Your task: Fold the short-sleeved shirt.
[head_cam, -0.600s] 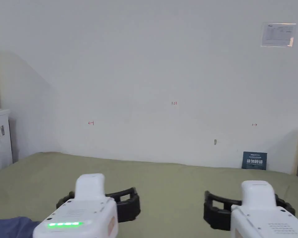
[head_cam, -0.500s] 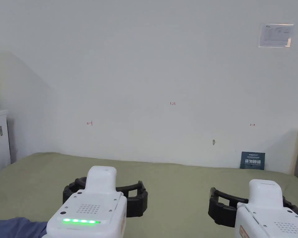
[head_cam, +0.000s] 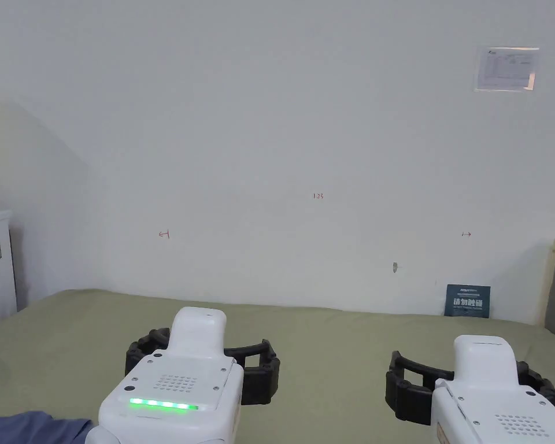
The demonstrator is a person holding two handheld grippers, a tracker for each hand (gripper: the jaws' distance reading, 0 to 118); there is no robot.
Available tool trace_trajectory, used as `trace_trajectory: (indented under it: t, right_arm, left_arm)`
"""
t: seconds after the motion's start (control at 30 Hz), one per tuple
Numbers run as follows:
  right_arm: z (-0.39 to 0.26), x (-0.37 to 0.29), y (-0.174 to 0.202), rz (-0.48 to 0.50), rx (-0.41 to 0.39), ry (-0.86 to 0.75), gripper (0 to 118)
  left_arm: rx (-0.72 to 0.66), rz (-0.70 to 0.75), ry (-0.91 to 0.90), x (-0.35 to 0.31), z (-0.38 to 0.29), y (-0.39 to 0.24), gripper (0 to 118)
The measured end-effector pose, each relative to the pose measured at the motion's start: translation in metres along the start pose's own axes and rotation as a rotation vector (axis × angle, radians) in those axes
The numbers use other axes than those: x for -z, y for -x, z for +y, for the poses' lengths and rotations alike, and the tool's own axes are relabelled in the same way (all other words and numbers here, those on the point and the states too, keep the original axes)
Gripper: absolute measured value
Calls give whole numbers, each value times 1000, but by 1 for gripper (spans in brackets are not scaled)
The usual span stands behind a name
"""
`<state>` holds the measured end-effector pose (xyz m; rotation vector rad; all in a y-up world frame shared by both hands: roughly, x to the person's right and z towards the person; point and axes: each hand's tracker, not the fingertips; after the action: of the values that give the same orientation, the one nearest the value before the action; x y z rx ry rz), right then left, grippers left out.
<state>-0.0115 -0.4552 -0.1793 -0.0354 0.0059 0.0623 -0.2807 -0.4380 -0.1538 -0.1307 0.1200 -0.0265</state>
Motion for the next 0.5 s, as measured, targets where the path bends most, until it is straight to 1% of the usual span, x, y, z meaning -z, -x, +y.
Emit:
trace_trajectory:
  t: [0.03,0.07,0.1,0.13,0.17,0.23,0.33,0.43,0.5]
  right_arm:
    - [0,-2,0,-9,1,-3,102]
    - [0,-2,0,-8,0,-8,79]
    - [0,-2,1,-18,-1,-8,29]
    - [-1,0,1,-32,2,-7,0]
    - [0,1,1,-36,7,-3,0]
    - [4,-3,-1,-29,21,4,0]
    - [1,-3,-1,-41,5,1,0]
    - [2,-3,-3,-36,27,15,0]
    - [1,-2,-3,-37,19,26,0]
  left_arm:
    - [-3,2,-1,0,-1,0,107]
    - [-5,-4,0,0,-1,2,87]
    - [-11,-21,4,0,-1,2,29]
    - [-27,-15,3,2,-1,2,0]
    - [-28,-2,6,4,-2,1,0]
    - [-45,-40,15,6,-5,3,0]
    - [-34,-40,16,7,-7,-2,0]
    - [-47,-53,18,6,-6,-3,0]
    - [-48,-52,22,7,-7,-4,0]
